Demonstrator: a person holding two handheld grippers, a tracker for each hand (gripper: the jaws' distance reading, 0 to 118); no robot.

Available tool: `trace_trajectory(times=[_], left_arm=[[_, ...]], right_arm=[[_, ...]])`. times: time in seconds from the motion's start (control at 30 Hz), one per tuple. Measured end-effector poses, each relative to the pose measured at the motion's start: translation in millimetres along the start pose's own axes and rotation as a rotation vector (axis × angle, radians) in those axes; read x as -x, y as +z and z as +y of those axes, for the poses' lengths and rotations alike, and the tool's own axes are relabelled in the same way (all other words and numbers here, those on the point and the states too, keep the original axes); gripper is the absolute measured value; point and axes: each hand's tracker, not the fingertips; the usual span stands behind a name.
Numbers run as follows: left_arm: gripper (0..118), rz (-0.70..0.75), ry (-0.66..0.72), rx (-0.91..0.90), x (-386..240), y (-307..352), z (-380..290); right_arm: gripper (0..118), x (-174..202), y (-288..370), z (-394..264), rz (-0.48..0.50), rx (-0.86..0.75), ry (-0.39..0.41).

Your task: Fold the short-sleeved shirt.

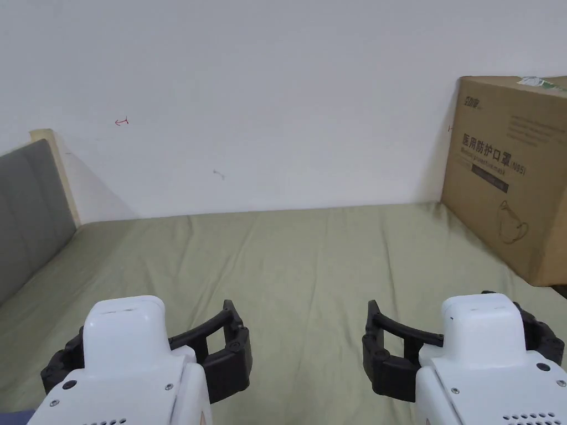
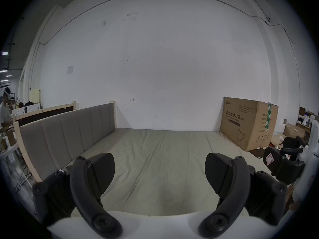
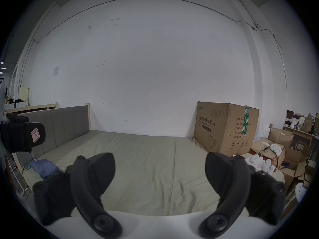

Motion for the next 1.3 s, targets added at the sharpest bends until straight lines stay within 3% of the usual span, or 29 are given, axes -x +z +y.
trace_trajectory(times=[0.07,0.27,1.3], left_arm=[[109,-0.03,0.0,0.009,1.7,0.1,1.0],[109,-0.004,-0.095,0.007,-7.1,1.0,1.7],[109,-0.001,-0.101,0.035,-8.7,-7.6,5.0]], right_arm=[[113,-1.3,-0.3,0.0,-0.006,-0.005,-0.005],[114,-4.8,-0.3,0.9,-0.017,-0.013,-0.016],[114,-2.5,-7.0,-1.2,-0.001,0.014,0.003]])
